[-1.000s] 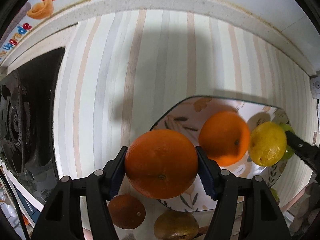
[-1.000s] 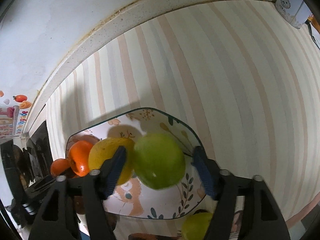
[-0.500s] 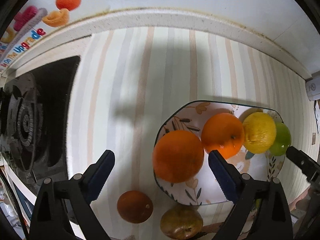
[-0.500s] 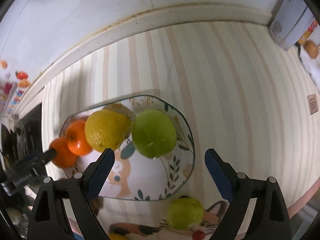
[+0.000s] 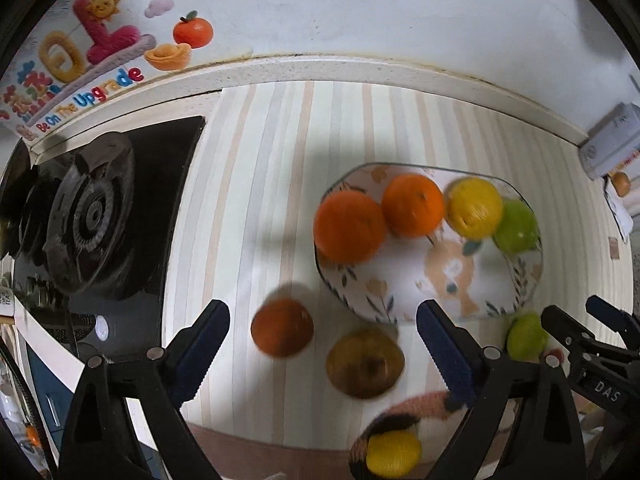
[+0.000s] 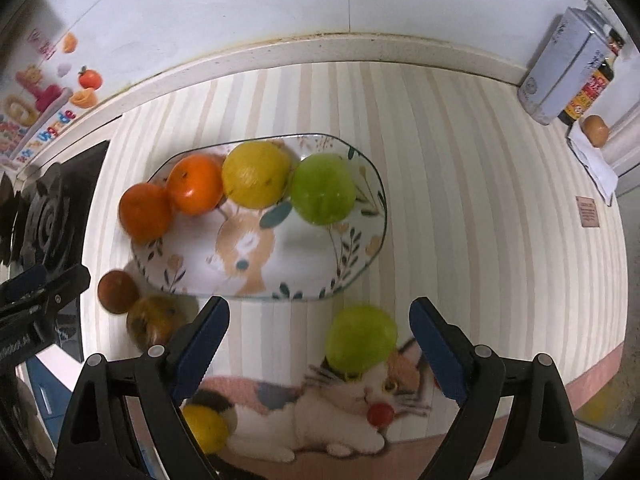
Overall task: Organize fruits
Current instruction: 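Grasp a brown round fruit with the left gripper while the right gripper grasps a yellow citrus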
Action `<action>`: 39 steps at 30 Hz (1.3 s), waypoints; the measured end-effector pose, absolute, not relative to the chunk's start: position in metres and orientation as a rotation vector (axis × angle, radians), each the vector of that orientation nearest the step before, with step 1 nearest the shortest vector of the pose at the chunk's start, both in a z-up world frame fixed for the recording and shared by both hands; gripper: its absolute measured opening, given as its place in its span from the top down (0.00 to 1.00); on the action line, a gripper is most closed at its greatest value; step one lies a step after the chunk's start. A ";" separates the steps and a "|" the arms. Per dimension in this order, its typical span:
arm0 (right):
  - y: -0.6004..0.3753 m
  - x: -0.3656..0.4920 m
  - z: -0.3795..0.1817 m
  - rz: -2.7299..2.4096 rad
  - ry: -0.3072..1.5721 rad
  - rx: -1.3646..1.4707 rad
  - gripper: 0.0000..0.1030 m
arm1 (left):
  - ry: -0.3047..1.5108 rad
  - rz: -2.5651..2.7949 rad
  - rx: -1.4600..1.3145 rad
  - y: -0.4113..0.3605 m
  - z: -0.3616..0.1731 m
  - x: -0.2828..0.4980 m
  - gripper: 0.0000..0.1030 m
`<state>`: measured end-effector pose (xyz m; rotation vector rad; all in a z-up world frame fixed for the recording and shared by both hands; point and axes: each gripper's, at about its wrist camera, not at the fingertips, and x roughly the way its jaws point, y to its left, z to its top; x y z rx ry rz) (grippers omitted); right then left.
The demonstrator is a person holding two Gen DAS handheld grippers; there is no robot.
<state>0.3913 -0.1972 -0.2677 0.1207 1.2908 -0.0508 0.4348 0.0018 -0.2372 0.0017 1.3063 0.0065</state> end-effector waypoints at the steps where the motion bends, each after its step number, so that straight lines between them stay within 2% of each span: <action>1: -0.196 0.385 -0.265 -0.049 1.285 0.119 0.09 | 1.298 0.001 -0.003 0.003 -0.236 0.430 0.07; 18: -0.174 0.287 -0.179 -0.020 1.132 0.100 0.09 | 1.116 -0.039 -0.002 0.002 -0.155 0.336 0.07; 26: -0.168 0.255 -0.150 -0.008 1.082 0.122 0.09 | 1.073 -0.057 -0.005 -0.002 -0.133 0.309 0.07; 32: -0.167 0.249 -0.155 0.028 1.101 0.168 0.09 | 1.069 -0.041 -0.004 -0.003 -0.134 0.299 0.07; 39: -0.145 0.269 -0.223 0.136 1.261 0.225 0.09 | 1.041 0.075 0.046 0.016 -0.160 0.298 0.07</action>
